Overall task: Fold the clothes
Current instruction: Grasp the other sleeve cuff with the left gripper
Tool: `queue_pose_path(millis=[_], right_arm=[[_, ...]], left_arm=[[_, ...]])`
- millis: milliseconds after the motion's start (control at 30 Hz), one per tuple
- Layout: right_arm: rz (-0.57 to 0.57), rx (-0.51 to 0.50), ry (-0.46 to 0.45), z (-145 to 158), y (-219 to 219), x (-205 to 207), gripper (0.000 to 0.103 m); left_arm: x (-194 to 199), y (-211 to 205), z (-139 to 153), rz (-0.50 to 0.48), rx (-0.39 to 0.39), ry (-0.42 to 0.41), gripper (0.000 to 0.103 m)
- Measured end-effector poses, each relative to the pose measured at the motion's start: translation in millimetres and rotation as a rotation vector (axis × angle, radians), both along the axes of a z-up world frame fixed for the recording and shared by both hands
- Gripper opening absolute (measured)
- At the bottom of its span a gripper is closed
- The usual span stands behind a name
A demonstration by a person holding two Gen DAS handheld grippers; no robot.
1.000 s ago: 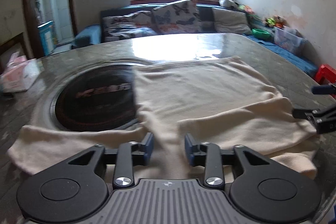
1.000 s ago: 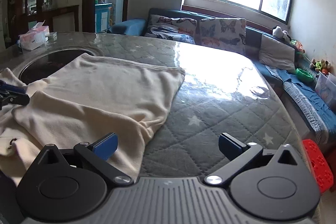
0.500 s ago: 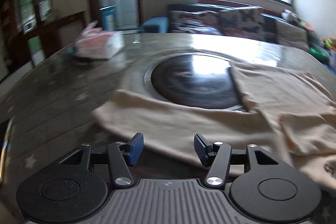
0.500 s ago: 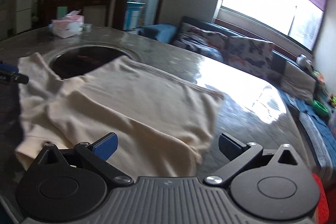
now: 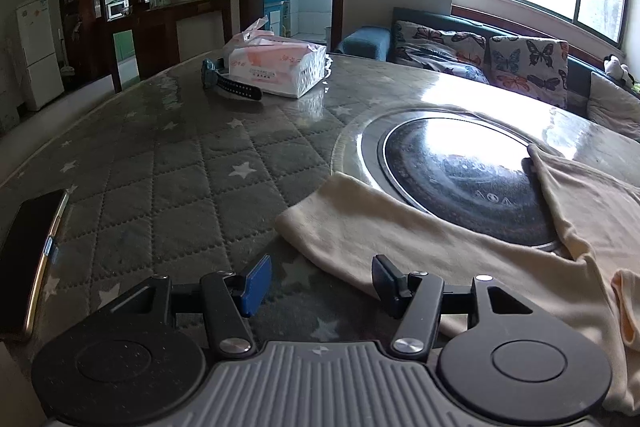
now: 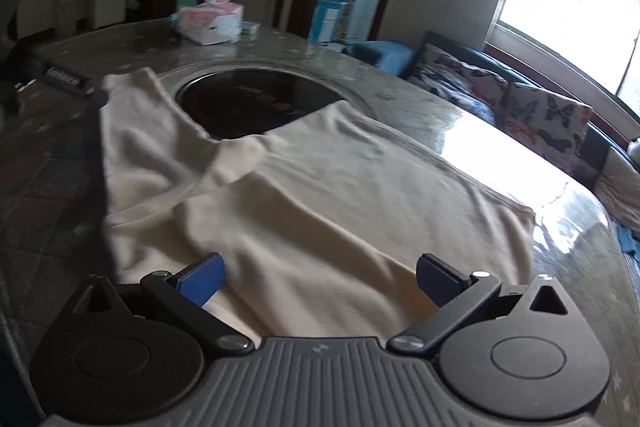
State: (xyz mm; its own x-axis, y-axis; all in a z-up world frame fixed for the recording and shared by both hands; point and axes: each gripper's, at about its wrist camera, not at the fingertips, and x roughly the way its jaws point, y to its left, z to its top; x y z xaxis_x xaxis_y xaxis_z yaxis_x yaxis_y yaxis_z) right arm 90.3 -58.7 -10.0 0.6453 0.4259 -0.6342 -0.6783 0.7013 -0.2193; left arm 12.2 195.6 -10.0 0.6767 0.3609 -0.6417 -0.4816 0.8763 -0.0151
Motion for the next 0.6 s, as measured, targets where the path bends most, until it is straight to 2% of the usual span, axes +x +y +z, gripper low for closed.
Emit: queue_pose_path(millis=[167,267,500,600], right_arm=[[-0.091,0.014,-0.03,9,-10,10,0.103],[-0.131,-0.025,-0.026,4,-15,18,0.103],[-0.044,-0.016,0.005,-3,3,6,0.103],[-0.008,-0.019,-0.028,-2,12,0,0.103]], left_arm=[[4,6,0,0.011,-0.02,-0.005,0.059],[7,8,-1,0.018,-0.031,-0.006,0.059],[10,11,-2,0.034,-0.056,0.0,0.059],[9,13,-1,0.044,-0.063,-0.004,0.059]])
